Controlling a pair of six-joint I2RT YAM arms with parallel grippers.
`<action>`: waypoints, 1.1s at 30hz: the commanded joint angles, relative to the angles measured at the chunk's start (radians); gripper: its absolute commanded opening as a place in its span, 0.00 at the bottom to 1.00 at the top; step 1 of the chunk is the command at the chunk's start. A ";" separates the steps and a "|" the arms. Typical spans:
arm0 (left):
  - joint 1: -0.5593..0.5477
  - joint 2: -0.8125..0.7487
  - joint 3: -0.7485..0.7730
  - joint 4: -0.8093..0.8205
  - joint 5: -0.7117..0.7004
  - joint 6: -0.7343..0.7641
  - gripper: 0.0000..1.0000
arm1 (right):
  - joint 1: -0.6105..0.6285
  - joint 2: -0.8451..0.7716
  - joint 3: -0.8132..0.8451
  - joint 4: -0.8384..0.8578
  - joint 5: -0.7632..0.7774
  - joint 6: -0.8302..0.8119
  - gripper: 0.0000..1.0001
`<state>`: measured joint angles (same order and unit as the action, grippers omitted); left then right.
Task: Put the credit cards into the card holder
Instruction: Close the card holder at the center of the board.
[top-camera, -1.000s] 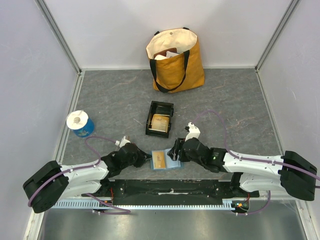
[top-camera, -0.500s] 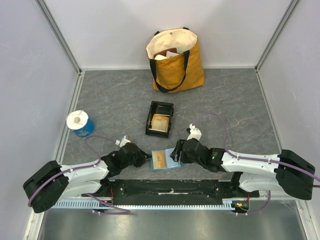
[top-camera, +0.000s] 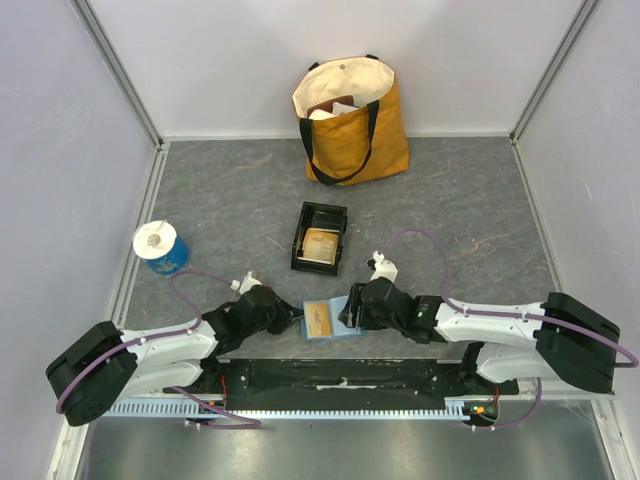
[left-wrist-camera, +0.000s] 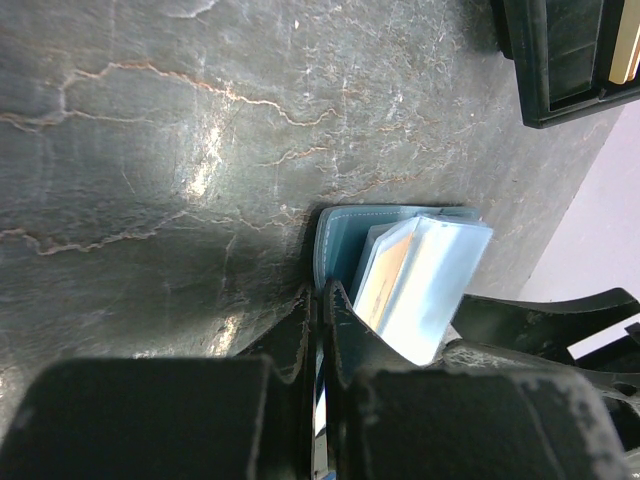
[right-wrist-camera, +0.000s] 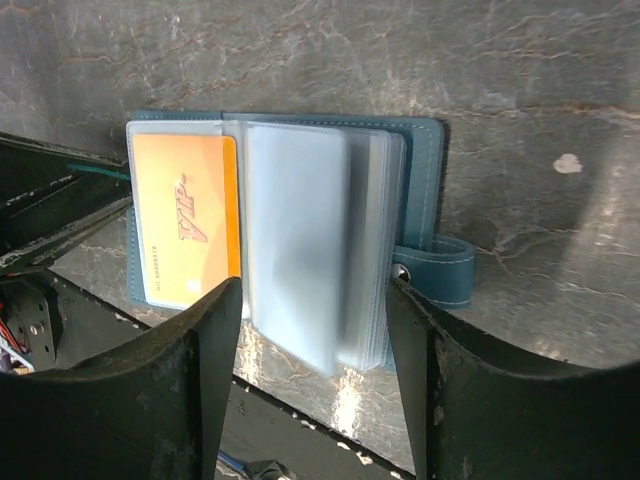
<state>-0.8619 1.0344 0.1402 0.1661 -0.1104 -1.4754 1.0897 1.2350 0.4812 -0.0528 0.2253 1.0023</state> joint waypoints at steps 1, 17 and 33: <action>0.000 0.019 0.001 -0.106 -0.044 0.059 0.02 | -0.002 0.055 0.020 0.077 -0.050 -0.005 0.65; -0.002 0.058 0.012 -0.085 -0.028 0.067 0.02 | -0.004 0.064 0.071 0.157 -0.106 -0.064 0.50; 0.000 0.073 0.025 -0.086 -0.018 0.081 0.02 | -0.004 0.000 0.066 0.177 -0.116 -0.087 0.62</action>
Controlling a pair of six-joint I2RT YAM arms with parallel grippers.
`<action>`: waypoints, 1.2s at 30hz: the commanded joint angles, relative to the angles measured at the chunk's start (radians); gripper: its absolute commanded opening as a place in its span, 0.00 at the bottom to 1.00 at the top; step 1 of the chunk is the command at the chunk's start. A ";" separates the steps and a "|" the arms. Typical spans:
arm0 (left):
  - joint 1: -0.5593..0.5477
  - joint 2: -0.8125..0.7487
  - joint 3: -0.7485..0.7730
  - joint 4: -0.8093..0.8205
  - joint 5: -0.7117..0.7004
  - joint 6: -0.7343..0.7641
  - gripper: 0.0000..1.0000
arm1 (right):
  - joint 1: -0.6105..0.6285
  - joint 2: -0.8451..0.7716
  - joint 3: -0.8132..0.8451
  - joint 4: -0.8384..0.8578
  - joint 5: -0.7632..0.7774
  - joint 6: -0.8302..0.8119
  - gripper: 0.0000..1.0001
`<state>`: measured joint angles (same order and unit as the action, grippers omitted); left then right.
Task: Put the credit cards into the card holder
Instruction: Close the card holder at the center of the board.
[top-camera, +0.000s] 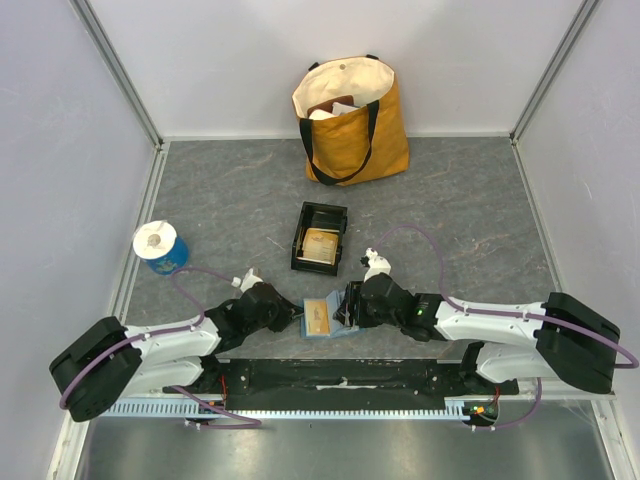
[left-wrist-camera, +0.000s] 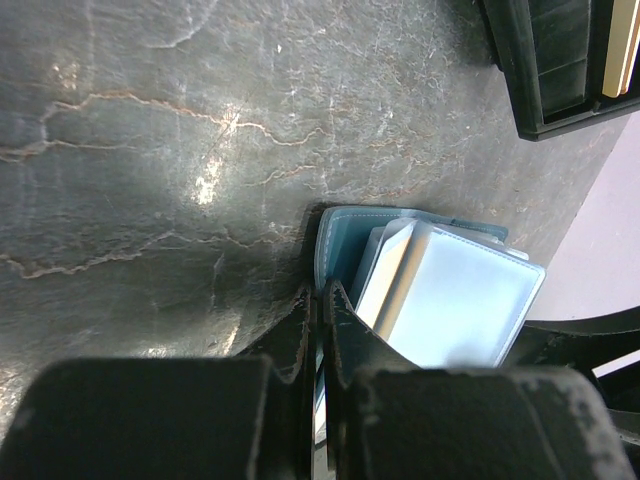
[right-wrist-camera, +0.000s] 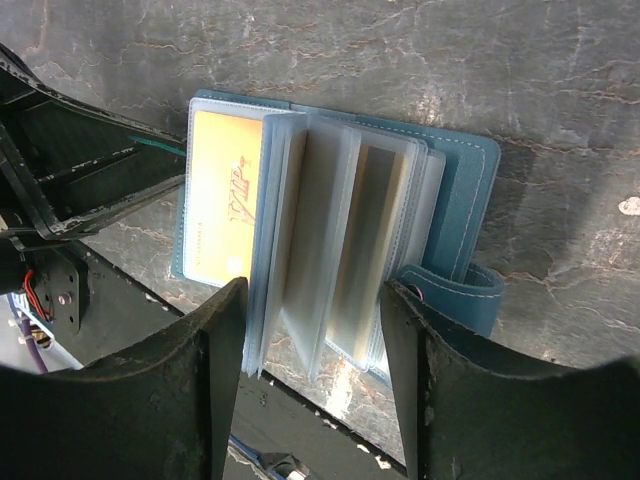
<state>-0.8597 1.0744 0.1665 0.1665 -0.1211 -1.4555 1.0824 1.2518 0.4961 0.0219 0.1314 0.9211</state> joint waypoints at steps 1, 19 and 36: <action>-0.002 0.036 0.001 -0.087 -0.006 0.063 0.02 | 0.004 -0.017 0.052 0.102 -0.027 -0.007 0.62; -0.004 -0.030 0.102 -0.248 -0.054 0.159 0.02 | 0.002 -0.103 0.048 0.047 0.049 -0.024 0.65; -0.002 0.036 0.352 -0.510 -0.086 0.490 0.02 | -0.015 -0.202 -0.013 -0.044 0.044 -0.620 0.64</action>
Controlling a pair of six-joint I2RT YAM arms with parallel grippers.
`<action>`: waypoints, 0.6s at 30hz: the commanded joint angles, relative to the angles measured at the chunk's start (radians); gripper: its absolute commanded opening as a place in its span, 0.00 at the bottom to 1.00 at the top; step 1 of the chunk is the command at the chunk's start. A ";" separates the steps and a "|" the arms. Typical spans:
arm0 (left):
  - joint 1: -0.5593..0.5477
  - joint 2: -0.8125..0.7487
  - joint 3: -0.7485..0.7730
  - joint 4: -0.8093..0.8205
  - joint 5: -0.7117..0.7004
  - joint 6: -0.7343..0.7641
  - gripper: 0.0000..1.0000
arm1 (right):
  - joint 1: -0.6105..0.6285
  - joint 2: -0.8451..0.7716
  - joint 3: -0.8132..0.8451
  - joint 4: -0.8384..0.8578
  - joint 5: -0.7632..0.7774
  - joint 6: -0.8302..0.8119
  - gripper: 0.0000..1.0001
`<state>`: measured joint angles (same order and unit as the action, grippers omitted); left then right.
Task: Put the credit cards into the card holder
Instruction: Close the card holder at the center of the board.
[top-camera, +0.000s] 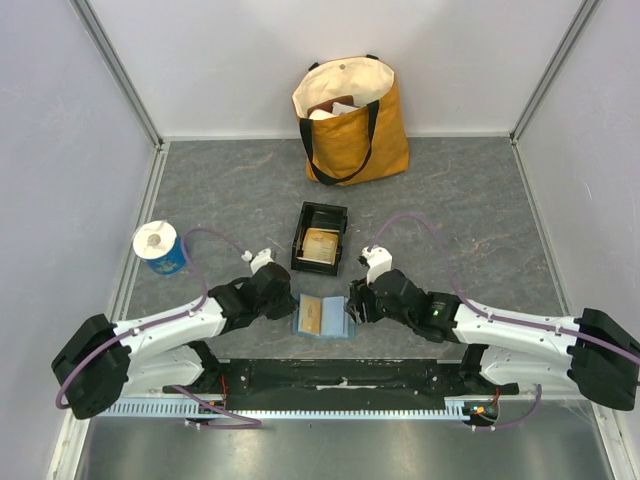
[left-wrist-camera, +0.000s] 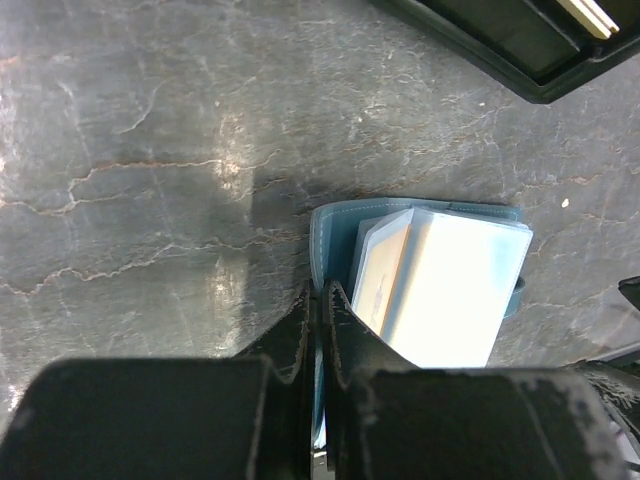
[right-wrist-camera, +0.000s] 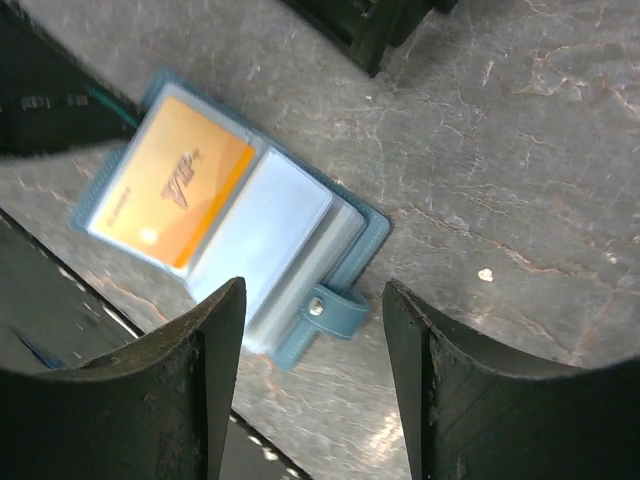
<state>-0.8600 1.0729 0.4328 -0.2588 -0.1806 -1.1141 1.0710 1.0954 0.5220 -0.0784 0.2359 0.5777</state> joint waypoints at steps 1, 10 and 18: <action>-0.001 0.045 0.104 -0.095 -0.026 0.175 0.02 | 0.000 -0.057 -0.048 0.068 -0.088 -0.321 0.64; 0.006 0.111 0.195 -0.172 -0.022 0.287 0.02 | -0.002 -0.046 -0.088 0.150 -0.265 -0.426 0.61; 0.018 0.105 0.196 -0.166 -0.002 0.306 0.02 | 0.000 0.101 -0.045 0.155 -0.349 -0.435 0.58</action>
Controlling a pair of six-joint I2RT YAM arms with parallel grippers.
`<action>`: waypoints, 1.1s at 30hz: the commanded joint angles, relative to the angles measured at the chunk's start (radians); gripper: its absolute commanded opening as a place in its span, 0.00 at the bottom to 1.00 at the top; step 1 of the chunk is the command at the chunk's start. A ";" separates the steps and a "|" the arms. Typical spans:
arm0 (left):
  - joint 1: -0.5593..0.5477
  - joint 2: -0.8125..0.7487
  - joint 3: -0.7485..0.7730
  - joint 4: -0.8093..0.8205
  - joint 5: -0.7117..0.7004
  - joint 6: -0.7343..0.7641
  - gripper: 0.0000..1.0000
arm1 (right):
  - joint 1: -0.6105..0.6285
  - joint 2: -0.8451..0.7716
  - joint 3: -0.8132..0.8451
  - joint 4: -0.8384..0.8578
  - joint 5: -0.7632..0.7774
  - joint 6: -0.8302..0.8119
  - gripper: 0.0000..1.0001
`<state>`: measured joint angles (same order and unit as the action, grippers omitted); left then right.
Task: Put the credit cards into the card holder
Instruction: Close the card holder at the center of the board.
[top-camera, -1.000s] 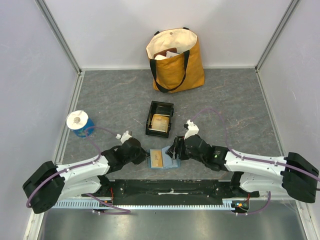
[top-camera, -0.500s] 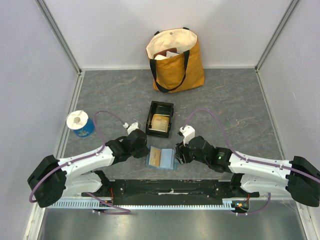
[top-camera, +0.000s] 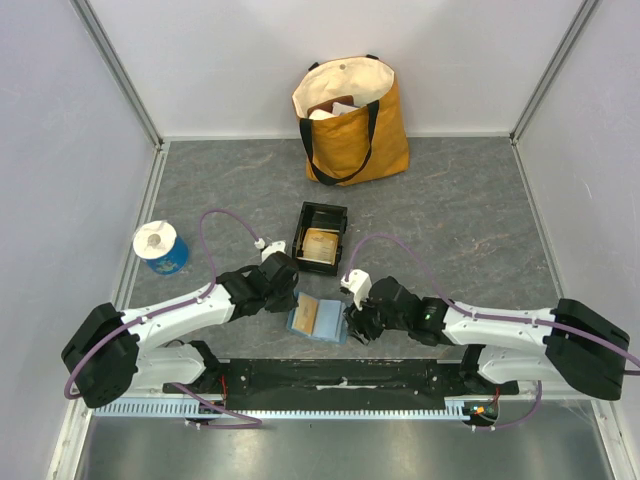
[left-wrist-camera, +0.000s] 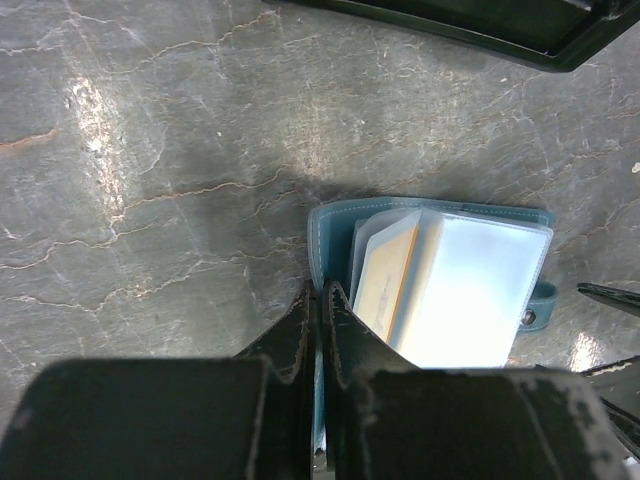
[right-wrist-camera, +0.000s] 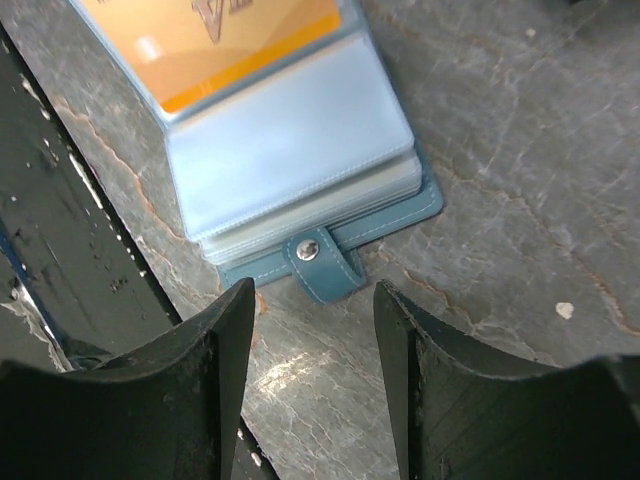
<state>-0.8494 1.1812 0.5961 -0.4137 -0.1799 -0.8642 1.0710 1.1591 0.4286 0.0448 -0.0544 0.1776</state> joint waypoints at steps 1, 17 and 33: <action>0.009 -0.005 0.031 -0.007 0.000 0.053 0.02 | 0.001 0.050 0.052 0.033 -0.055 -0.033 0.58; 0.009 -0.014 0.022 0.039 0.048 0.036 0.02 | 0.006 0.149 0.105 -0.039 0.276 0.166 0.33; 0.007 -0.020 0.036 0.142 0.201 0.050 0.08 | 0.006 -0.035 -0.171 0.228 0.442 0.688 0.37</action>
<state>-0.8421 1.1641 0.5961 -0.3557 -0.0757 -0.8528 1.0760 1.1610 0.3229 0.1184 0.3370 0.7517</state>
